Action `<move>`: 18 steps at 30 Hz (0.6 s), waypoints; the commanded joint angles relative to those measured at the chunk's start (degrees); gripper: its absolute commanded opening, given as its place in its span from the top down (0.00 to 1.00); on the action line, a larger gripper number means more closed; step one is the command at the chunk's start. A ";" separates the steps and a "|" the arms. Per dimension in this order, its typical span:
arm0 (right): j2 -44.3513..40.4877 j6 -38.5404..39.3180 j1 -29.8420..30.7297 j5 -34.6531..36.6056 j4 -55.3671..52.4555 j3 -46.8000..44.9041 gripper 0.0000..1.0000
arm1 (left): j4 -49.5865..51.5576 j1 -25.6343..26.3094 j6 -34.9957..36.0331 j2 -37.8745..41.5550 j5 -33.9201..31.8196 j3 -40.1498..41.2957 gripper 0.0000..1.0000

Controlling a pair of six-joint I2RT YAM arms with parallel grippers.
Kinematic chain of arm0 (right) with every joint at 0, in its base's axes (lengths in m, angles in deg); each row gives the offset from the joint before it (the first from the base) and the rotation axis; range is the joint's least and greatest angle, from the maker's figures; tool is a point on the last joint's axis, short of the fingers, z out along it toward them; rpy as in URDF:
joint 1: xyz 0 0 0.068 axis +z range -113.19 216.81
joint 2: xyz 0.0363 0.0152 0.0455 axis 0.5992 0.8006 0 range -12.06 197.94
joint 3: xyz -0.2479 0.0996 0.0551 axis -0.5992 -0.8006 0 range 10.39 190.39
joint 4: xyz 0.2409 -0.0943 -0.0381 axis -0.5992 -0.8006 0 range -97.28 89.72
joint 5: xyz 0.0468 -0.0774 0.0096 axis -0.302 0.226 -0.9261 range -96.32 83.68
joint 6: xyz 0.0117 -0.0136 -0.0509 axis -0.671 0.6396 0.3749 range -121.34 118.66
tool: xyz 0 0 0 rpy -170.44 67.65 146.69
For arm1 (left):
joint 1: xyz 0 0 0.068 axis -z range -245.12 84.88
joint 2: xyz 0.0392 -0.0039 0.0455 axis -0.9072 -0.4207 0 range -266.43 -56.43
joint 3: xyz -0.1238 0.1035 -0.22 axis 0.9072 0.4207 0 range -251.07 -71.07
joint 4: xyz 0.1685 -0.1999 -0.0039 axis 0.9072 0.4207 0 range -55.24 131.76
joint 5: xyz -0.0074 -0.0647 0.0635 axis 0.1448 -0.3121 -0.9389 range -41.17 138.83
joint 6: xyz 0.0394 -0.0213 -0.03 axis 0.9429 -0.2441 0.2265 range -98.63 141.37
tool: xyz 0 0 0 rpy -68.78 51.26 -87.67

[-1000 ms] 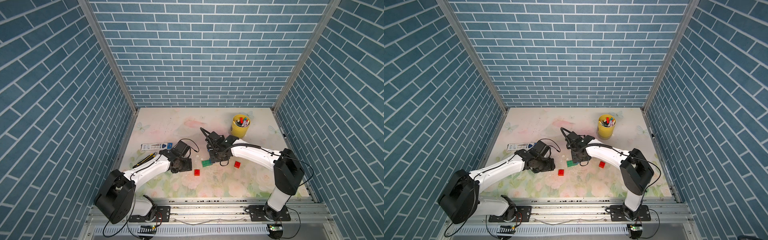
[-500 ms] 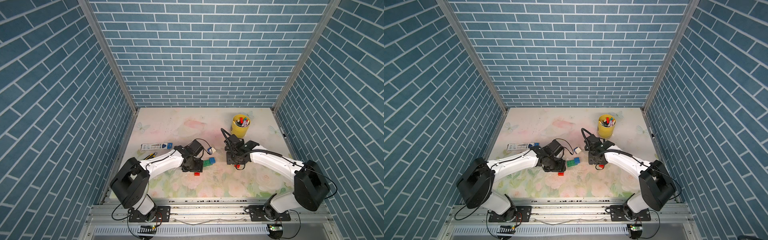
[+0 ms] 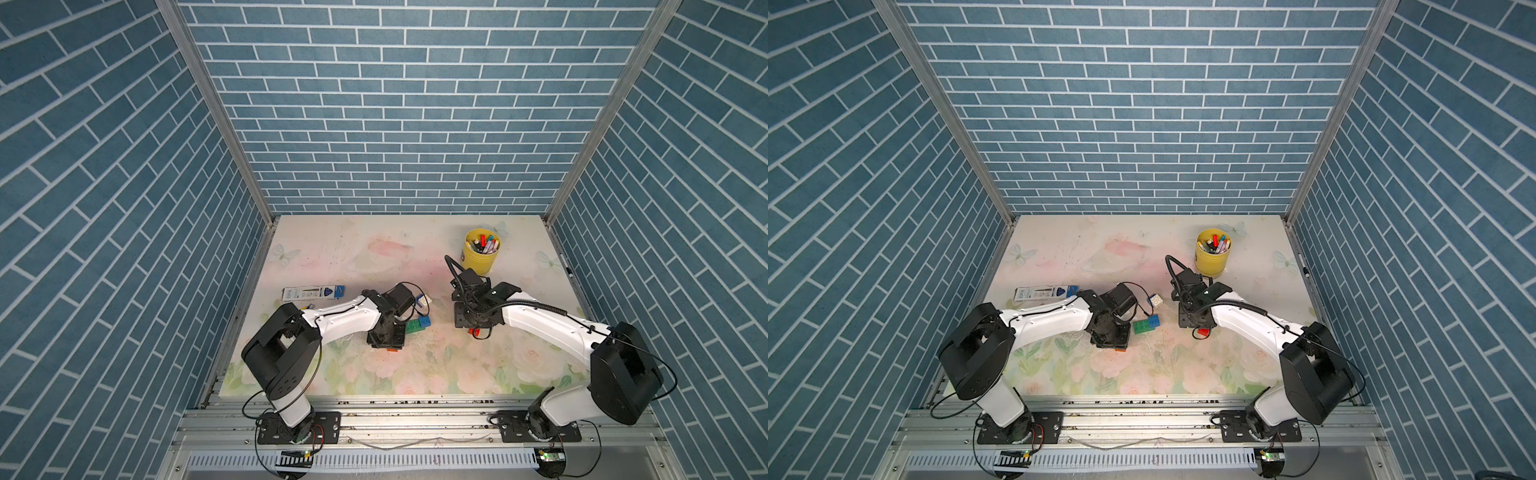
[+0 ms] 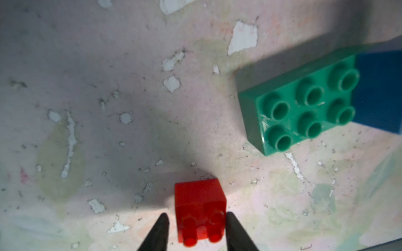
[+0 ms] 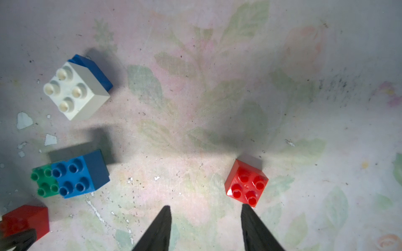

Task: Assemble the letter y with lego
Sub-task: Pick up the lego brick from the center of the board.

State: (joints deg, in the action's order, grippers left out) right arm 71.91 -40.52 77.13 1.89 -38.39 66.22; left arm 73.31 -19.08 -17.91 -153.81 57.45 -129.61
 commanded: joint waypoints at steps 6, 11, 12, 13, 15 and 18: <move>0.54 -0.85 -0.24 -1.09 1.90 -1.31 0.48 | 2.08 0.19 1.62 0.61 -3.39 -2.28 0.76; 3.01 2.19 -0.06 -5.41 5.33 -1.09 0.51 | 2.14 -0.96 2.03 2.39 -4.73 -3.64 0.77; 3.64 2.62 -0.06 -5.85 5.78 -0.83 0.52 | 2.06 -1.39 2.12 2.67 -4.92 -3.68 0.77; 4.56 3.06 0.05 -6.18 6.46 -0.46 0.53 | 1.92 -1.85 2.18 3.10 -5.06 -3.50 0.77; 6.74 3.66 0.20 -6.53 7.20 0.82 0.55 | 1.54 -2.62 2.28 3.84 -5.19 -3.20 0.77; 10.52 4.84 0.76 -7.13 8.24 3.47 0.58 | 1.63 -3.50 2.38 4.81 -5.37 -2.49 0.76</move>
State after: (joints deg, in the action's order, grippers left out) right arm 79.86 -37.31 77.39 -4.01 -32.23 66.86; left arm 74.09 -21.74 -16.30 -150.47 53.40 -132.10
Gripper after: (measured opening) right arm 0.425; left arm 0.338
